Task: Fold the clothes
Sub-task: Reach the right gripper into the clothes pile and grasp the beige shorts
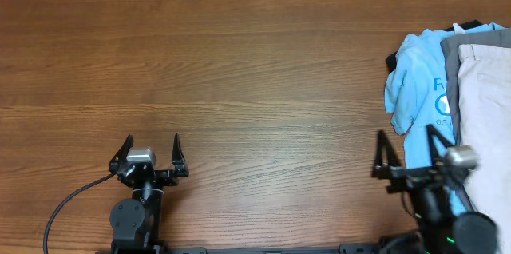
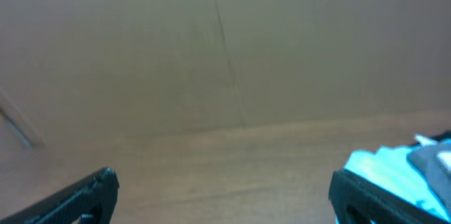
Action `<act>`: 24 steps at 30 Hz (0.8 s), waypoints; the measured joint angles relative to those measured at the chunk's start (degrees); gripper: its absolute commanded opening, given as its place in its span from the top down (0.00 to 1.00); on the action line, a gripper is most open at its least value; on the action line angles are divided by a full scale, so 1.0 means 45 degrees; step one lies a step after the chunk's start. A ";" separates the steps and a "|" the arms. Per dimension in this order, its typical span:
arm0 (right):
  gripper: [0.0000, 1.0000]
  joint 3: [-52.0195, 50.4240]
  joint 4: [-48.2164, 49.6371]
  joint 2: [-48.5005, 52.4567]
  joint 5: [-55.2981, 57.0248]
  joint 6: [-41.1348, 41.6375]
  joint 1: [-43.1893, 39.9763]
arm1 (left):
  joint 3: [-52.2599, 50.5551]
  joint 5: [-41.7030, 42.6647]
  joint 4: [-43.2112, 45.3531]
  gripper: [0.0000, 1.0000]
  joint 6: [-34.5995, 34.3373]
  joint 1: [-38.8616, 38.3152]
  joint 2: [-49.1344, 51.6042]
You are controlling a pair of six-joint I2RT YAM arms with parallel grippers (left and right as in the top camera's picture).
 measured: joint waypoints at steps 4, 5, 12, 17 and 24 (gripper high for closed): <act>0.00 0.3075 -0.2040 0.2297 0.0034 0.0136 0.0005 | -0.0010 0.0000 0.0010 0.00 0.0000 0.0000 0.0000; 0.00 0.4401 -0.2861 0.3536 0.0044 0.0165 0.0005 | -0.0010 0.0000 0.0005 0.00 -0.0005 0.0000 0.0000; 0.00 1.0156 -0.5994 0.8704 0.0845 0.0243 0.0005 | -0.0015 0.0005 0.0010 0.00 0.0000 -0.0005 -0.0005; 0.00 1.5130 -0.9083 1.2706 0.2851 0.0160 -0.0112 | -0.0015 0.0010 0.0005 0.00 0.0000 -0.0005 -0.0005; 0.00 1.9224 -1.1905 1.7384 0.4352 -0.0219 -0.2336 | -0.0015 0.0005 0.0010 0.00 0.0000 -0.0005 0.0000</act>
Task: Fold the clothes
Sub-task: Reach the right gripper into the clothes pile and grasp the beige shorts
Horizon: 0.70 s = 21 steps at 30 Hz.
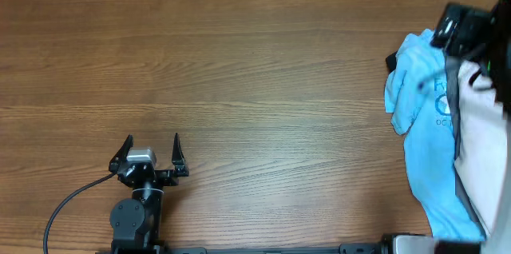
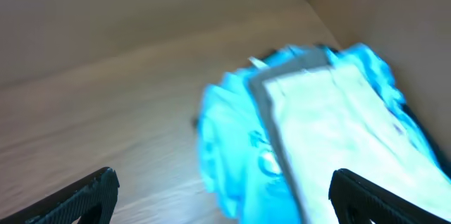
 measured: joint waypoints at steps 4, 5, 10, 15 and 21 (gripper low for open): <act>0.00 0.0078 -0.0131 0.1865 -0.0005 -0.0083 -0.1559 | 0.0000 0.0000 0.0000 0.00 0.0000 0.0000 0.0000; 0.00 0.0078 -0.0107 0.2278 -0.0005 -0.0087 -0.1860 | 0.0000 0.0000 0.0000 0.00 0.0000 0.0005 0.0000; 0.00 0.0078 0.0112 0.3832 -0.0010 -0.0097 -0.2715 | 0.0000 0.0000 0.0000 0.00 0.0000 0.0005 0.0000; 0.21 0.0068 0.0714 0.4328 -0.0049 -0.0311 -0.2895 | 0.0000 0.0000 0.0000 0.00 0.0000 0.0000 0.0000; 0.21 -0.0976 0.3065 0.4556 0.0058 -0.0996 -0.3245 | 0.0000 0.0000 0.0000 0.00 0.0000 0.0000 -0.0005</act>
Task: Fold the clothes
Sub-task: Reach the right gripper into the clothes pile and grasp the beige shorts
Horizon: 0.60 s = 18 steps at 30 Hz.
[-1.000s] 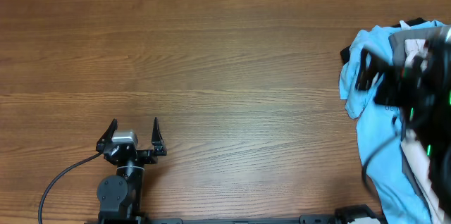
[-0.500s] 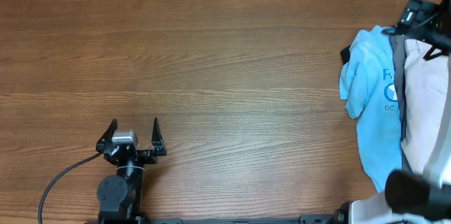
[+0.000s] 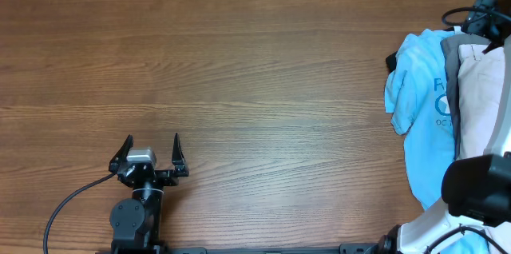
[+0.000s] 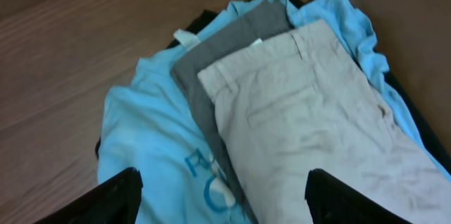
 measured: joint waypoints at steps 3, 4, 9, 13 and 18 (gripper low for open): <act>0.21 -0.0942 0.0933 0.0262 -0.0015 -0.0413 -0.0223 | 0.0000 0.0000 0.0000 0.00 0.0000 0.0005 0.0005; 0.21 -0.1258 0.1277 0.0423 -0.0010 -0.0471 -0.0340 | 0.0000 0.0000 0.0000 0.00 0.0000 0.0000 0.0005; 0.21 -0.2535 0.2837 0.1341 -0.0015 -0.1020 -0.0899 | 0.0000 0.0000 0.0000 0.00 0.0000 0.0000 0.0005; 0.21 -0.3002 0.3900 0.2084 -0.0073 -0.1433 -0.1287 | 0.0000 0.0000 0.0000 0.00 0.0000 0.0005 0.0005; 0.17 -0.3060 0.4629 0.2851 -0.0403 -0.2268 -0.1511 | 0.0000 0.0000 0.0000 0.00 0.0000 0.0005 0.0005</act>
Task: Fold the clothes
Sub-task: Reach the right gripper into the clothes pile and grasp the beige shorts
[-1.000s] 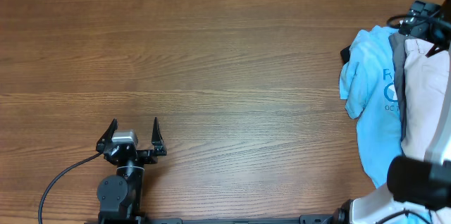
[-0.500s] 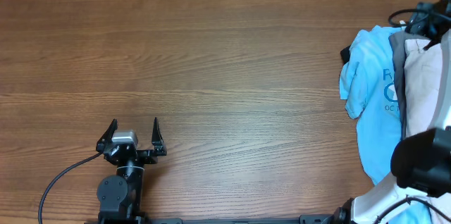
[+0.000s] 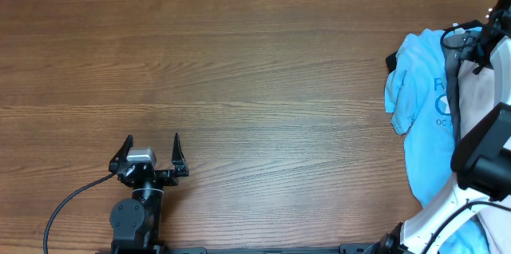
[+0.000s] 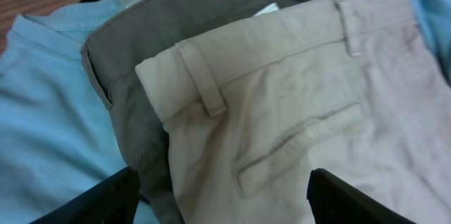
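A pile of clothes lies at the table's right edge. Its bottom layer is a light blue T-shirt (image 3: 415,94) (image 4: 42,104). Grey trousers (image 3: 451,86) (image 4: 141,69) lie on the shirt, with beige trousers (image 3: 479,86) (image 4: 296,104) on top. My right gripper (image 3: 473,42) (image 4: 225,206) hangs open close above the beige trousers' waistband and back pocket. Its fingers (image 4: 106,199) stand wide apart with nothing between them. My left gripper (image 3: 152,154) rests open near the front left edge, far from the clothes.
The wooden table (image 3: 239,70) stretches left of the pile. My right arm (image 3: 483,166) reaches from the front right corner over the clothes and hides part of them. The left arm's cable (image 3: 64,206) curls at the front left.
My right gripper has come down closer to the pile; the beige and grey waistbands now fill its view. It stays open. The left arm and the clothes have not moved.
My right gripper first stood open near the front edge beside the pile, facing the bare table. Then it was high over the pile's far end. Then it looked down on the stacked trousers, and now it hangs close above the beige waistband.
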Action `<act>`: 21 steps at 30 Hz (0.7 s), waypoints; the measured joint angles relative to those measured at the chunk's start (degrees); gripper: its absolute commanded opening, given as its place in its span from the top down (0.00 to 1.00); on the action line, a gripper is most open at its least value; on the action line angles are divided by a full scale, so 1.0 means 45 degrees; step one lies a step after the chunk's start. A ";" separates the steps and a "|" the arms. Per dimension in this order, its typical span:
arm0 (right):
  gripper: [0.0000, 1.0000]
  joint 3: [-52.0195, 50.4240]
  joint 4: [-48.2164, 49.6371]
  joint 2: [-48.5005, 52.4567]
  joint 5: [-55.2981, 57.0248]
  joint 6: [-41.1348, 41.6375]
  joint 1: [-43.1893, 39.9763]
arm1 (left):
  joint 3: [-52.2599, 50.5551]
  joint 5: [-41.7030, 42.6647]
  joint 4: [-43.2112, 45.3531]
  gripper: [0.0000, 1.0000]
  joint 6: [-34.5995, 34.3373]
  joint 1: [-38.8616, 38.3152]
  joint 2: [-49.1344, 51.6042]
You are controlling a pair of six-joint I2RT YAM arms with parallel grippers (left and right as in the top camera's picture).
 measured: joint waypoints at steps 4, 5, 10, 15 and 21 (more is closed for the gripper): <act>0.16 -0.0010 0.0384 0.0733 -0.0355 -0.0636 -0.0010 | 0.0000 0.0000 0.0000 0.00 0.0000 -0.0005 0.0000; 0.16 -0.0010 0.0481 0.0937 -0.0413 -0.0748 0.0000 | 0.0000 0.0000 0.0000 0.00 0.0000 -0.0005 0.0000; 0.16 -0.0029 0.0840 0.1715 -0.0491 -0.1064 -0.0019 | 0.0000 0.0000 0.0000 0.00 0.0000 -0.0005 0.0000; 0.27 -0.0029 0.1166 0.2127 -0.0515 -0.1180 -0.0092 | 0.0000 0.0000 0.0000 0.00 0.0000 0.0000 0.0000; 0.54 -0.0029 0.1375 0.2132 -0.0442 -0.1190 -0.0301 | 0.0000 0.0000 0.0000 0.00 0.0000 0.0000 0.0000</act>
